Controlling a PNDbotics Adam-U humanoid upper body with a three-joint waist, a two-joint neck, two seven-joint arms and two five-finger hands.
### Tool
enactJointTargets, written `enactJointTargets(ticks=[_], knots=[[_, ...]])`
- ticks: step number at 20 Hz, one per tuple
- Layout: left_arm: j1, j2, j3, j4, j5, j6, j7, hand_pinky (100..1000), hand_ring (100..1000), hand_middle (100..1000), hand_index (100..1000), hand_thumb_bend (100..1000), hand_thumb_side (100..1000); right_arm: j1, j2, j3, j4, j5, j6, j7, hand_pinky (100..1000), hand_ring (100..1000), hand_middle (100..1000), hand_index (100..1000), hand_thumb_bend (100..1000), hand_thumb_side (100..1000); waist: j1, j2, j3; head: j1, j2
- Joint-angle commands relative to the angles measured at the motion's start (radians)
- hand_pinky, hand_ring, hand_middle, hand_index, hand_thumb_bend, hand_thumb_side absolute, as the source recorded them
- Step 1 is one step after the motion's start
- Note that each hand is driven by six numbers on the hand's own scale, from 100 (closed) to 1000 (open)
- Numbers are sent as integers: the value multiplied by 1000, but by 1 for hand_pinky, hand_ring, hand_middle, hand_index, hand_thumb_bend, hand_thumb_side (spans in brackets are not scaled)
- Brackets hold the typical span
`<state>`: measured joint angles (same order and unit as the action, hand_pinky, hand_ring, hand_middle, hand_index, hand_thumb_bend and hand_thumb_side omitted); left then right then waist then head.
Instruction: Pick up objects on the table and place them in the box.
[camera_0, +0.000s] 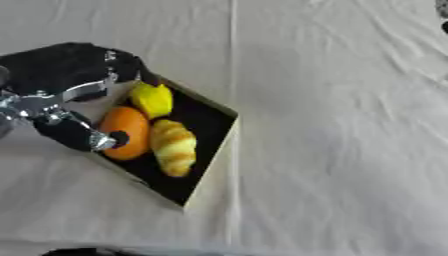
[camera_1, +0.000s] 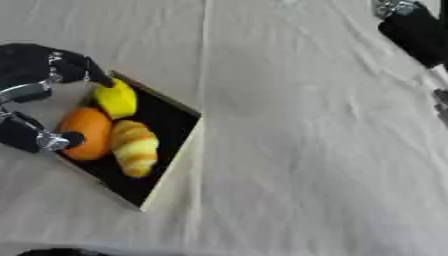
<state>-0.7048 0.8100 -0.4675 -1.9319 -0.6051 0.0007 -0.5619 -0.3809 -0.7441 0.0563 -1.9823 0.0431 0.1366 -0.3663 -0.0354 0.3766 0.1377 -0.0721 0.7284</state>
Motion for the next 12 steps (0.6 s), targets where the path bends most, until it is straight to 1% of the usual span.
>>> enactJointTargets(ticks=[1,4,7,9,10,12], knots=[[4,35,43,-43,8,7,8,787,791,772,893,483,100,-4,-20,-10,-18,-4,1,-2,871,748,720,830,100,530,4,-20,0,-3,-6],[24,47,80,-65,27,11,45,777,776,751,882,448,100,-1,-20,-12,-18,-3,1,-3,871,748,720,830,100,528,4,-21,2,-9,-7],[39,59,118,-68,45,-2,105,767,756,726,873,430,100,0,-20,-13,-18,-2,0,-5,871,749,720,830,100,536,3,-22,4,-14,-8],[51,69,152,-68,60,-12,158,761,747,714,867,410,100,1,-21,-15,-18,-1,-1,-7,871,749,720,830,100,521,3,-23,5,-17,-8],[57,73,176,-68,66,-13,189,759,737,702,857,385,100,3,-22,-17,-18,0,-2,-9,871,749,720,830,100,516,3,-23,7,-19,-7],[73,85,229,-68,82,-17,262,758,726,688,845,367,100,5,-24,-21,-18,2,-4,-12,871,749,720,829,100,510,2,-24,10,-23,-7]])
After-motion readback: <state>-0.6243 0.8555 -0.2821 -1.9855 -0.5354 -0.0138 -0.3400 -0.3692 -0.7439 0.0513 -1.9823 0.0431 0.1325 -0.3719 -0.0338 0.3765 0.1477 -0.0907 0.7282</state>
